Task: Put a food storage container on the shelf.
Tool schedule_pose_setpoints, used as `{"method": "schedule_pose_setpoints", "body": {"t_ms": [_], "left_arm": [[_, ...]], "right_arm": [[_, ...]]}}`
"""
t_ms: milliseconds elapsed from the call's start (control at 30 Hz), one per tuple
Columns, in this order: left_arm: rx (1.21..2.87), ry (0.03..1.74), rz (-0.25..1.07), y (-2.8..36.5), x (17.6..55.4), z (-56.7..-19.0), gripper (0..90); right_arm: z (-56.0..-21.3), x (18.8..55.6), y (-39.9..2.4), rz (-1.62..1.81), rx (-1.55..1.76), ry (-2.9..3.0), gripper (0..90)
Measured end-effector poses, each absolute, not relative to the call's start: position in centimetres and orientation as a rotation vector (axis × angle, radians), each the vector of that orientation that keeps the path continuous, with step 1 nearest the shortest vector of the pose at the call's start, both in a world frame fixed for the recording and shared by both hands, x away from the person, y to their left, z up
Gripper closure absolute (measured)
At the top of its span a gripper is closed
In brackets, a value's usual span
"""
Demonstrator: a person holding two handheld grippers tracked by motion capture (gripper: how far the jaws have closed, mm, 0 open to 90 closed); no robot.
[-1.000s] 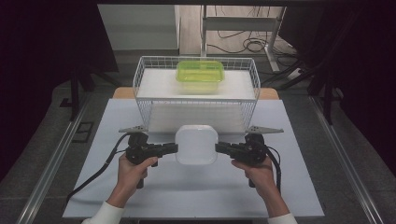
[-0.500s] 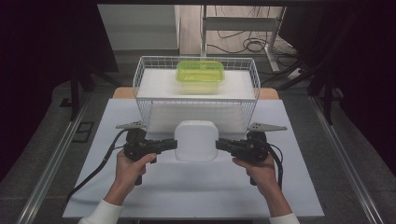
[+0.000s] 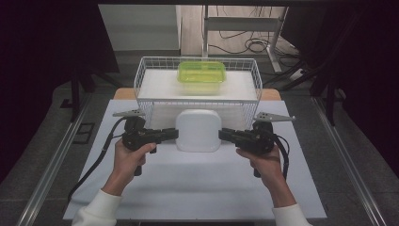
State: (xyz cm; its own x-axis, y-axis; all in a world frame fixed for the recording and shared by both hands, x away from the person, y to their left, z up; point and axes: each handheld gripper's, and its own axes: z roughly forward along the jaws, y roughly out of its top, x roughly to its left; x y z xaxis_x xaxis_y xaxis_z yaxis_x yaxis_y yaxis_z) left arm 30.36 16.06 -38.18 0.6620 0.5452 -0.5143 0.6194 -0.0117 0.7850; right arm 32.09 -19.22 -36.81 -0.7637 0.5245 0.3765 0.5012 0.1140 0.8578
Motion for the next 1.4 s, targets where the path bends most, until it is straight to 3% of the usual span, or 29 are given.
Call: {"method": "schedule_pose_setpoints", "body": {"t_ms": [733,1400], "left_arm": [[1.664,0.915,0.0,16.1,31.9,-34.0,79.7],[1.639,0.888,0.033,16.7,36.3,-28.8,80.1]], "right_arm": [[-33.2,33.5,-19.0,1.768,0.983,2.293,78.2],[-28.2,38.1,-18.7,1.849,0.969,2.246,78.8]]}}
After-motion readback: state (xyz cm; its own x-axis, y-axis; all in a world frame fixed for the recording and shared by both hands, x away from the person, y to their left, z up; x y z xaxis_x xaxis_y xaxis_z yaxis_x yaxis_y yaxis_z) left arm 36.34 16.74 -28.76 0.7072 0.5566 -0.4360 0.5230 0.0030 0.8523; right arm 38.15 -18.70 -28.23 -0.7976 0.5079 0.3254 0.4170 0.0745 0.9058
